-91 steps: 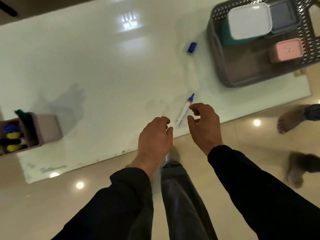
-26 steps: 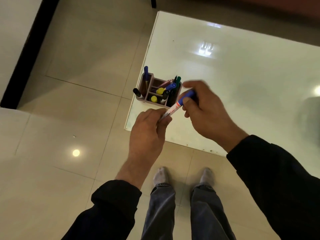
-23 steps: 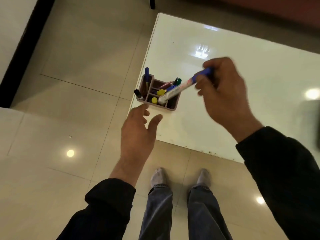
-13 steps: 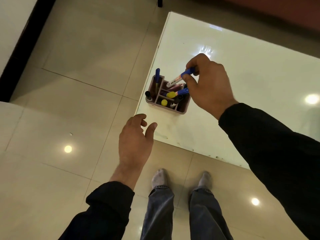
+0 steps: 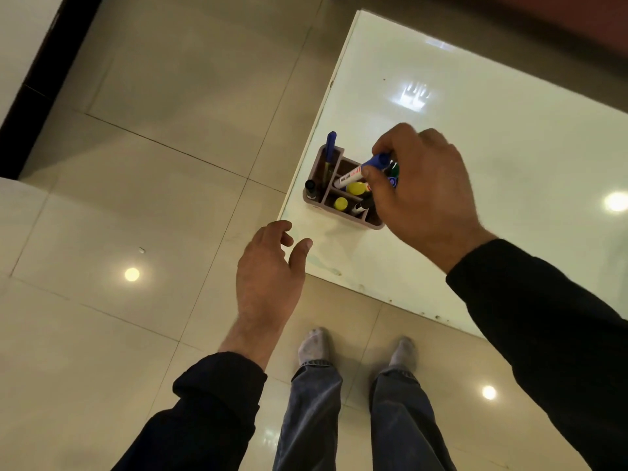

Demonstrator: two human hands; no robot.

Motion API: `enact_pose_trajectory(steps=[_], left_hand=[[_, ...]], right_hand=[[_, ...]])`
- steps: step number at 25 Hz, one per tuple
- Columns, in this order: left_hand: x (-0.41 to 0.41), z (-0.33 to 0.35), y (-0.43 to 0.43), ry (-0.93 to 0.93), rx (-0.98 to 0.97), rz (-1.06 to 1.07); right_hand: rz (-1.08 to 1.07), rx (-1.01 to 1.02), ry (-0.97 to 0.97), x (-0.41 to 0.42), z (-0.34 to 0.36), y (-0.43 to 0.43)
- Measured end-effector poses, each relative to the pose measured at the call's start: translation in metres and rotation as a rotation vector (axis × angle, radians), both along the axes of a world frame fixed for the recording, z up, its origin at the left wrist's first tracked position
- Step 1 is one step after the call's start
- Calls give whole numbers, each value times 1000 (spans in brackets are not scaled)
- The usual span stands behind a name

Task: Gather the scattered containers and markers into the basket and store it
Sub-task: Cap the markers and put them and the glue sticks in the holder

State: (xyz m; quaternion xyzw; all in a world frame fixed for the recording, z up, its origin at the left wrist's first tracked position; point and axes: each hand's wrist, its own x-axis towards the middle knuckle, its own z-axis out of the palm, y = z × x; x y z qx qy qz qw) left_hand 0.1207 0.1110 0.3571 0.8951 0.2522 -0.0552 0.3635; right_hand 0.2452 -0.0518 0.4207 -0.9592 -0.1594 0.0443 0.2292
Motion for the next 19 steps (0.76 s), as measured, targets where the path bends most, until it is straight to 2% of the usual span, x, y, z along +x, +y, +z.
enact_pose_trajectory(steps=[3, 8, 10, 14, 17, 19], left_hand=[[4, 0, -1, -18, -15, 0], [5, -6, 0, 9, -9, -4], [5, -5, -3, 12, -29, -5], [7, -2, -7, 11, -40, -8], [7, -6, -4, 3, -20, -16], [8, -7, -4, 2, -23, -10]], right_hand=[[7, -79, 51, -3, -13, 2], [19, -78, -53, -8, -2, 3], [41, -141, -25, -8, -8, 5], [1, -138, 36, 13, -15, 10], [8, -217, -25, 24, -14, 7], [54, -282, 7, 20, -16, 10]])
